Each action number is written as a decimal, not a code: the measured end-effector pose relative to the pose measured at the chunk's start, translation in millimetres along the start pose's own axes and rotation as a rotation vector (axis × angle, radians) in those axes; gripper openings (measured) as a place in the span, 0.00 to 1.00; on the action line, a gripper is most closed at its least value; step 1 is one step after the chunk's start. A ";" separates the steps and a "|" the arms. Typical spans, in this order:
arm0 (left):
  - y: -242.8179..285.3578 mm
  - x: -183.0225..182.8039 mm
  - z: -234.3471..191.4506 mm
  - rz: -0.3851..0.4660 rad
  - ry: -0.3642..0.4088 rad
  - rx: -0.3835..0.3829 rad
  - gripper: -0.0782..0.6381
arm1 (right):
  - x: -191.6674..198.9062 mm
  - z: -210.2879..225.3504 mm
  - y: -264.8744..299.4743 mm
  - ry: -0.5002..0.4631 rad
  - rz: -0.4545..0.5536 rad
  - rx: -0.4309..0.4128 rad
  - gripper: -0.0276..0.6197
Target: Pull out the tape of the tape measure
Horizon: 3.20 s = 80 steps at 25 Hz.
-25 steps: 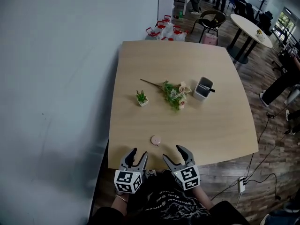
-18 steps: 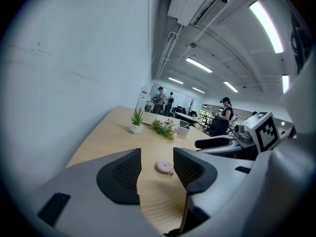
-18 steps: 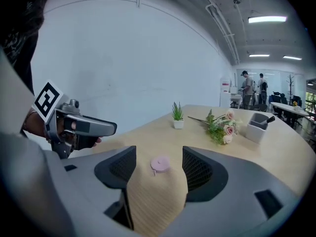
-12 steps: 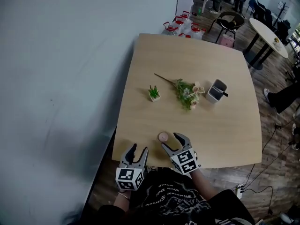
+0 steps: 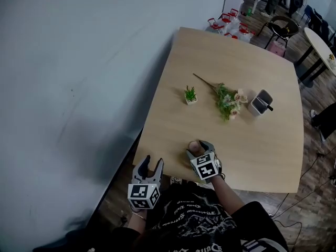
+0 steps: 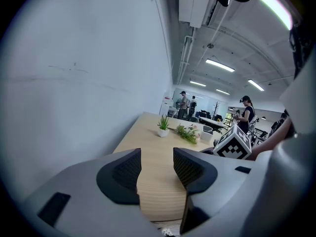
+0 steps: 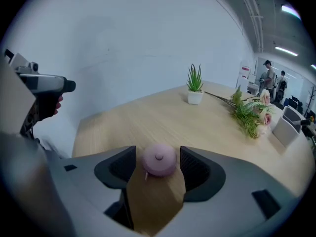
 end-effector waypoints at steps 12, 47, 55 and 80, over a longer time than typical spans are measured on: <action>-5.2 6.8 -5.8 0.002 -0.071 -0.011 0.40 | 4.6 2.7 3.5 -0.001 -0.018 -0.021 0.40; 57.9 -51.3 150.2 -0.150 -0.258 0.955 0.39 | -15.3 -11.9 -170.3 -0.378 0.336 0.173 0.40; 58.5 -47.1 160.8 -0.200 -0.363 1.078 0.29 | -14.7 -21.4 -170.9 -0.418 0.347 0.145 0.40; 66.8 -60.9 160.2 -0.080 -0.809 1.116 0.21 | 12.2 0.2 -177.9 -0.273 0.353 0.118 0.34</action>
Point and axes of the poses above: the fingertips, and each gripper's own axes: y forward along the fingers, z to its right, x out of its underside, the point moved 2 cm from there along -y, backward along the fingers, and after that the axes turned 15 degrees about -z, right-handed, at the moved point
